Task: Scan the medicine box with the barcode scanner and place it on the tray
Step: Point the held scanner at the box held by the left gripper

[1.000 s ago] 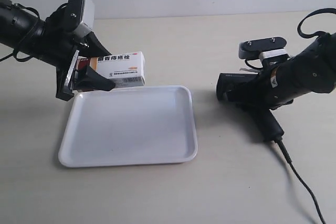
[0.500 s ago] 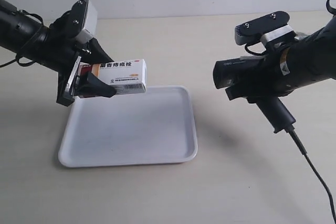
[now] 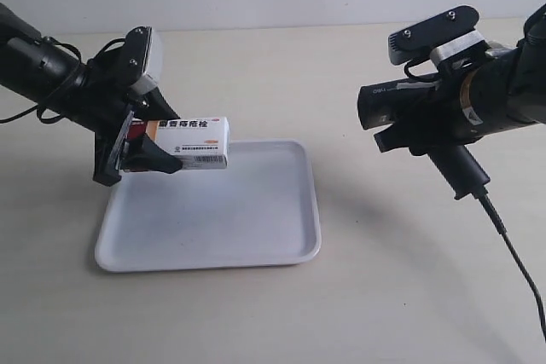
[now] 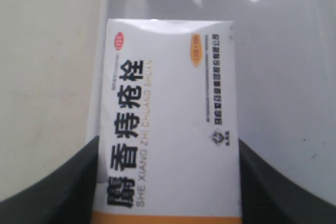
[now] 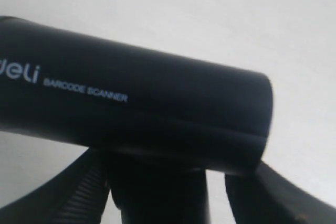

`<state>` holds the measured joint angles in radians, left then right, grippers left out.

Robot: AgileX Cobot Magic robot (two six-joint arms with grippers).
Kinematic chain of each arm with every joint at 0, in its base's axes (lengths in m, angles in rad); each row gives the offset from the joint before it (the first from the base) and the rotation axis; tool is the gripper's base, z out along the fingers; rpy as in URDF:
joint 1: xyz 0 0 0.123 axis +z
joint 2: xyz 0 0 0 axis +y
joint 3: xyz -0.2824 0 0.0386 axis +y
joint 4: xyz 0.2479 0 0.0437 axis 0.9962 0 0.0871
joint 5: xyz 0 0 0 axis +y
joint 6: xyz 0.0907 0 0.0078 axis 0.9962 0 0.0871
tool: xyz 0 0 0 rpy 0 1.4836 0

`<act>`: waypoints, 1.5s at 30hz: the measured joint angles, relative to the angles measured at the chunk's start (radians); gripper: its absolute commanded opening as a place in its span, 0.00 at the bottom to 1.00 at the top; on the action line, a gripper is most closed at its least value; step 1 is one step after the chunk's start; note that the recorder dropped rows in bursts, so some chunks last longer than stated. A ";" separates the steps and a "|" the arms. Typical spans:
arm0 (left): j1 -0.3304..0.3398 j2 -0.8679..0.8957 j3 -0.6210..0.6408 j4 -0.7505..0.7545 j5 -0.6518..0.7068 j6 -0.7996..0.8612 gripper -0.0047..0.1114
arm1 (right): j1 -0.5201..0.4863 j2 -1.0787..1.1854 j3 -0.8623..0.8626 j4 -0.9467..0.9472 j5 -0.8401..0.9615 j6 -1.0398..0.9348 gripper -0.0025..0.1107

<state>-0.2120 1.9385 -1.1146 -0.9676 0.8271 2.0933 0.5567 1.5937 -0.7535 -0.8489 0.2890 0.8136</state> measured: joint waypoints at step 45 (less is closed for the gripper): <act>0.000 0.000 -0.040 -0.018 0.114 0.002 0.05 | -0.054 0.044 -0.018 0.504 -0.073 -0.600 0.02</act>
<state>-0.2120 1.9385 -1.1542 -0.9855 0.9415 2.0956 0.5031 1.6380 -0.7718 -0.3454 0.2162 0.2131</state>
